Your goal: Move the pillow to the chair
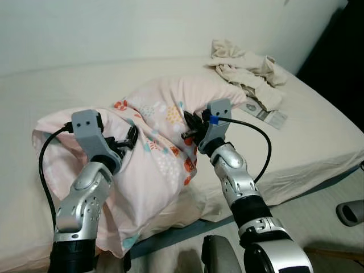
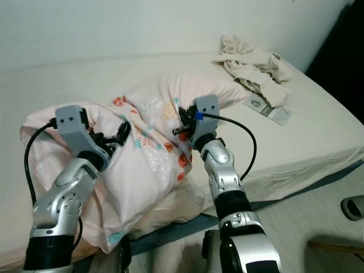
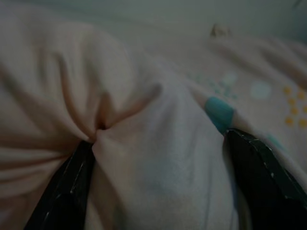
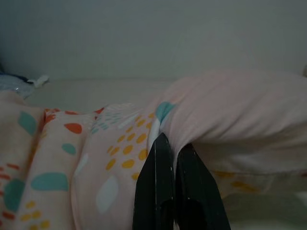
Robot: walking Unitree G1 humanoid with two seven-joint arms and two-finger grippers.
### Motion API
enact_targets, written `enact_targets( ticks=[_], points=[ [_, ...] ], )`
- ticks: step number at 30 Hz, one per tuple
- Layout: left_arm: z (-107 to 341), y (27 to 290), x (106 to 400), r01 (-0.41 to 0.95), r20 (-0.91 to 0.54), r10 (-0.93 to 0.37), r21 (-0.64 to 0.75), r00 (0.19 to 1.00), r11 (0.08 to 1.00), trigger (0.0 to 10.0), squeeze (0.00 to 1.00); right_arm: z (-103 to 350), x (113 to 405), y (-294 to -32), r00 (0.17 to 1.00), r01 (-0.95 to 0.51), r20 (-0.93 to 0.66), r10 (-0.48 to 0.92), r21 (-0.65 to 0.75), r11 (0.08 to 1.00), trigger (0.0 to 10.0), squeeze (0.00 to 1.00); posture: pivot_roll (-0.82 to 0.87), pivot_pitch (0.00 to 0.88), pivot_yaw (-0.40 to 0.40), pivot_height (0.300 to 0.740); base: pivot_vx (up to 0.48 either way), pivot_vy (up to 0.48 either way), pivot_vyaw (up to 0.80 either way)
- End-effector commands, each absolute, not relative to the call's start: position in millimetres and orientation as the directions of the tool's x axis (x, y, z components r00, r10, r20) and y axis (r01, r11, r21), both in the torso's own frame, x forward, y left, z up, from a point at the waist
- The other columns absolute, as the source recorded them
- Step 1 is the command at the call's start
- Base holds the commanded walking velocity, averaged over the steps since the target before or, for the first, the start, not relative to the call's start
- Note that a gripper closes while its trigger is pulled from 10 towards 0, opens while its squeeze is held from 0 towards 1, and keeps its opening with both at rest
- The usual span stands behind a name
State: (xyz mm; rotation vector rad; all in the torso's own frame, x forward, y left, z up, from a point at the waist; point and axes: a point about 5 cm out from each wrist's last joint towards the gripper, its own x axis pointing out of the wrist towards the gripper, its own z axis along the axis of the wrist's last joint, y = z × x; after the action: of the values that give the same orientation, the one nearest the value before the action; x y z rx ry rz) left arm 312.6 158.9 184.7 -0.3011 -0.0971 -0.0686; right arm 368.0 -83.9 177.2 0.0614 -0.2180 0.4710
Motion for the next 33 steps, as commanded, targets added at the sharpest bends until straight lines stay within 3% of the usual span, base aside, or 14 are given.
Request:
enact_targets(
  ticks=[1, 9, 27, 33],
  points=[
    [191.9, 152.1, 312.0, 0.126, 0.175, -0.070, -0.334, 0.982, 0.934, 10.0, 0.00, 187.0, 364.7, -84.7, 0.854, -0.455, 0.288, 0.433, 0.011, 0.890, 10.0, 0.00, 0.01, 0.034, -0.104, 0.615, 0.000, 0.000, 0.00],
    [195.0, 149.3, 305.3, 0.147, 0.245, -0.096, -0.201, 0.965, 0.968, 10.0, 0.00, 179.1, 357.2, -88.4, 0.863, -0.441, 0.271, 0.427, -0.008, 0.897, 10.0, 0.00, 0.01, 0.033, -0.098, 0.650, 0.000, 0.000, 0.00],
    [188.0, 146.0, 301.7, 0.176, 0.237, -0.120, -0.233, 0.964, 0.956, 10.0, 0.00, 178.4, 354.4, -94.5, 0.878, -0.418, 0.256, 0.405, -0.005, 0.908, 10.0, 0.00, 0.01, 0.043, -0.096, 0.740, 0.000, 0.000, 0.00],
    [188.3, 149.2, 302.9, 0.169, 0.240, -0.119, -0.203, 0.964, 0.964, 10.0, 0.00, 180.9, 356.8, -95.7, 0.880, -0.414, 0.256, 0.401, -0.003, 0.910, 10.0, 0.00, 0.01, 0.038, -0.096, 0.740, 0.000, 0.000, 0.00]
  ],
)
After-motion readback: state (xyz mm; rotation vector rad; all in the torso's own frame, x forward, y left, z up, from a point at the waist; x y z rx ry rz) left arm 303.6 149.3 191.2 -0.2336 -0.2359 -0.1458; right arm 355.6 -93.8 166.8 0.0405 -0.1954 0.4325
